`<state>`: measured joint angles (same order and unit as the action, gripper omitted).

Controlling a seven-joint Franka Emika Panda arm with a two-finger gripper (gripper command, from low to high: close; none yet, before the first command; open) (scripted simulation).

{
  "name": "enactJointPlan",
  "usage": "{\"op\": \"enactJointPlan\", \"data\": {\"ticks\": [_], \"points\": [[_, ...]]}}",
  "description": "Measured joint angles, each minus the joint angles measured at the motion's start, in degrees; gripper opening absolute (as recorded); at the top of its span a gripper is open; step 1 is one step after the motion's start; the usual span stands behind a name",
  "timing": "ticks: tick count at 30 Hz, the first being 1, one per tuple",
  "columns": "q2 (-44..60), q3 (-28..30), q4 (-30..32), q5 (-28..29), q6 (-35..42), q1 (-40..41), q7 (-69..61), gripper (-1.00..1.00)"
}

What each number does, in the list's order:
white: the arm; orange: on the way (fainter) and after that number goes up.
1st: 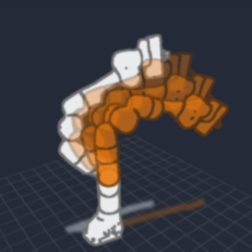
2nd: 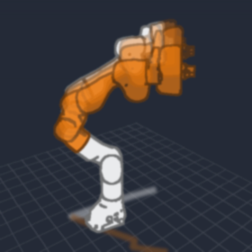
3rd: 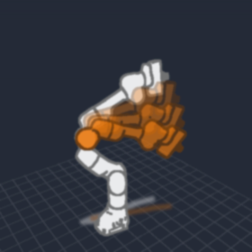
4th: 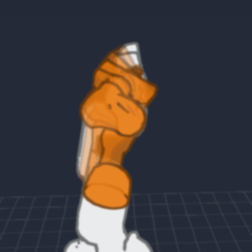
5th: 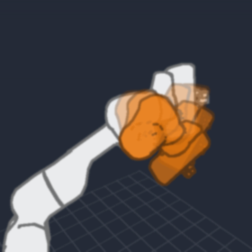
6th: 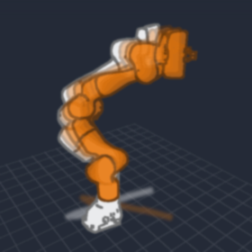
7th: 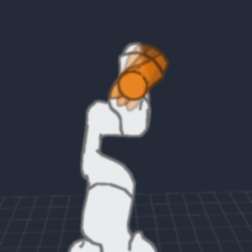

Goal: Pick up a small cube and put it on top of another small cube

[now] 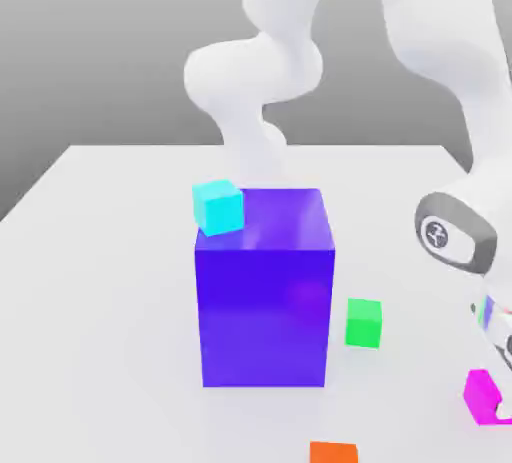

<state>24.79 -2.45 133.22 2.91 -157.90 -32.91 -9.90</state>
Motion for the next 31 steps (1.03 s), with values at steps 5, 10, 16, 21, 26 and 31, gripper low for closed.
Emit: {"op": "enactJointPlan", "data": {"ticks": [5,10,16,21,26,31], "points": [[-9.64,-1.71,5.50,-4.22,4.47,1.83,-3.61,-1.00],[-19.57,-2.98,15.42,-10.63,4.77,3.53,-9.79,-1.00],[-32.00,-2.57,27.62,-11.48,4.66,4.28,-12.34,-1.00],[-39.10,-3.39,36.26,-7.03,2.84,7.05,-10.65,-1.00],[-30.49,-3.92,36.64,-4.64,-6.17,8.33,-9.15,-1.00],[-24.98,-3.64,36.41,-2.73,-11.42,8.83,-7.87,1.00]]}}
